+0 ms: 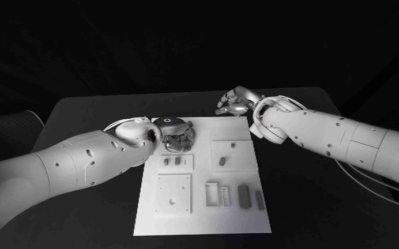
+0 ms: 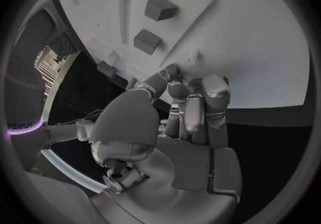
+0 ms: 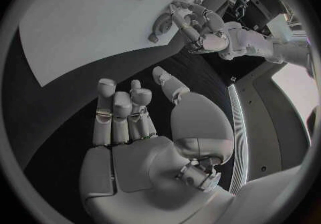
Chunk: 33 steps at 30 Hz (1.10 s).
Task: Assemble the parts on the task board
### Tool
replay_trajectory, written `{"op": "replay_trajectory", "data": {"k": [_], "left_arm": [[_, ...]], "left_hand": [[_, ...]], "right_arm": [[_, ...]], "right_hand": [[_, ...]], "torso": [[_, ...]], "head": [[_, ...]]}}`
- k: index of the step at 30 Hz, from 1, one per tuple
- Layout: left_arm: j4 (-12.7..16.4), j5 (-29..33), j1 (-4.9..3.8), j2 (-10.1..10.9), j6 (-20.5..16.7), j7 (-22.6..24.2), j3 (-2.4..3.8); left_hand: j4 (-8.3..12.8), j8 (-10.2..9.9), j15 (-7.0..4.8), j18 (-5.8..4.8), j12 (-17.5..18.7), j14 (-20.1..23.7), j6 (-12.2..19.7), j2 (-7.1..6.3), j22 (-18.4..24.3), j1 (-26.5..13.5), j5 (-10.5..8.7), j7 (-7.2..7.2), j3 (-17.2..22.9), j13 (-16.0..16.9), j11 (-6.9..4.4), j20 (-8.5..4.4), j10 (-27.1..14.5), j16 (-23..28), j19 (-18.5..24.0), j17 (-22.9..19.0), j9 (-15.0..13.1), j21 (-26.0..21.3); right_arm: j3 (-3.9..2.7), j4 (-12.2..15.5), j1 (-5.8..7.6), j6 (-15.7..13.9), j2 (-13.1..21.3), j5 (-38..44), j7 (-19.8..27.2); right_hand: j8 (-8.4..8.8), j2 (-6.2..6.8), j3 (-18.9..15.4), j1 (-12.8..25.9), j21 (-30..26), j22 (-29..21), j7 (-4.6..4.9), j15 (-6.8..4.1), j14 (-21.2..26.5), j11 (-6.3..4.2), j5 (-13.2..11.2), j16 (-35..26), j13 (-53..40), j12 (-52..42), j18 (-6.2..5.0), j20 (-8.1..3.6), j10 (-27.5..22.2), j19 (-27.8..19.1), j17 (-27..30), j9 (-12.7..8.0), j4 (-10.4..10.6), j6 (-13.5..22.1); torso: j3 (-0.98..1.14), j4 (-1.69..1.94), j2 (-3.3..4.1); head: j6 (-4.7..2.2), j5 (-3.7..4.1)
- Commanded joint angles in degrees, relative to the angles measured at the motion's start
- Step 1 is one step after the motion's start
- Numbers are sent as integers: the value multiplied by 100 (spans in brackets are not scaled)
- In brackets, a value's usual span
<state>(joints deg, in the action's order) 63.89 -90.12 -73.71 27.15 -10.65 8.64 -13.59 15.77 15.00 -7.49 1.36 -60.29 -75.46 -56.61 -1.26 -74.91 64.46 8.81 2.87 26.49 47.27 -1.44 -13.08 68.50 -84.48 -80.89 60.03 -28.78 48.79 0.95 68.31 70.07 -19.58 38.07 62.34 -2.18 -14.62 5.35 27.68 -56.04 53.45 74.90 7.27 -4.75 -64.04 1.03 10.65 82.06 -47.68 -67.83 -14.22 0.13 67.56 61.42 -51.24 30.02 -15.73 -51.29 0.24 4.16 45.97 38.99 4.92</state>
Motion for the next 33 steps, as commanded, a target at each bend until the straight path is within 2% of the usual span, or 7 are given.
{"op": "replay_trajectory", "data": {"k": [1, 13, 21, 33], "left_arm": [[32, 109, 3, 19, -54, 58, 3], [161, 210, 3, 157, -289, 98, 4], [376, 291, 0, 329, -416, 101, 11], [677, 351, -12, 571, -325, 14, 53]], "left_hand": [[-9, 45, -9, 666, 28, -52, -259, 45, -118, -2, 7, 219, 39, -10, 4, 7, 37, 31, 18, 16, -11, 22], [30, 82, -21, 659, 52, -84, -343, 46, -117, 53, 9, 201, 81, -30, -13, 14, 90, 27, 17, 86, -28, 53], [43, 99, -27, 653, 67, -101, -381, 22, -114, 94, 14, 194, 114, -41, -19, 16, 119, 26, 16, 123, -39, 68], [31, 103, -28, 647, 76, -117, -394, 1, -113, 88, 9, 193, 121, -47, -21, 19, 134, 22, 12, 157, -44, 79]], "right_arm": [[-1, 1, -1, 36, 3, 4, 37], [-1, -1, -1, 32, 10, 4, 36], [-1, 0, -1, 36, 26, 4, 35], [-1, -11, -1, 43, 38, 4, 33]], "right_hand": [[30, -1, 0, 53, -16, 11, 38, -15, -16, 8, 37, -8, 6, -12, -78, -28, -27, 20, 9, 7, 29, -1], [31, -1, 0, 55, -16, 12, 38, -15, -16, 8, 37, -8, 6, -13, -78, -28, -27, 19, 9, 8, 29, -1], [31, -1, 0, 55, -16, 12, 38, -15, -16, 8, 38, -8, 6, -13, -78, -28, -27, 19, 10, 9, 29, -1], [31, 1, 0, 57, -16, 12, 39, -15, -16, 8, 38, -8, 6, -14, -78, -28, -28, 19, 10, 10, 29, -1]], "torso": [[2, -1, 1], [2, 3, -1], [-1, 4, -3], [4, 5, -3]], "head": [[0, -3], [-15, -7], [-32, -15], [-47, -29]]}}
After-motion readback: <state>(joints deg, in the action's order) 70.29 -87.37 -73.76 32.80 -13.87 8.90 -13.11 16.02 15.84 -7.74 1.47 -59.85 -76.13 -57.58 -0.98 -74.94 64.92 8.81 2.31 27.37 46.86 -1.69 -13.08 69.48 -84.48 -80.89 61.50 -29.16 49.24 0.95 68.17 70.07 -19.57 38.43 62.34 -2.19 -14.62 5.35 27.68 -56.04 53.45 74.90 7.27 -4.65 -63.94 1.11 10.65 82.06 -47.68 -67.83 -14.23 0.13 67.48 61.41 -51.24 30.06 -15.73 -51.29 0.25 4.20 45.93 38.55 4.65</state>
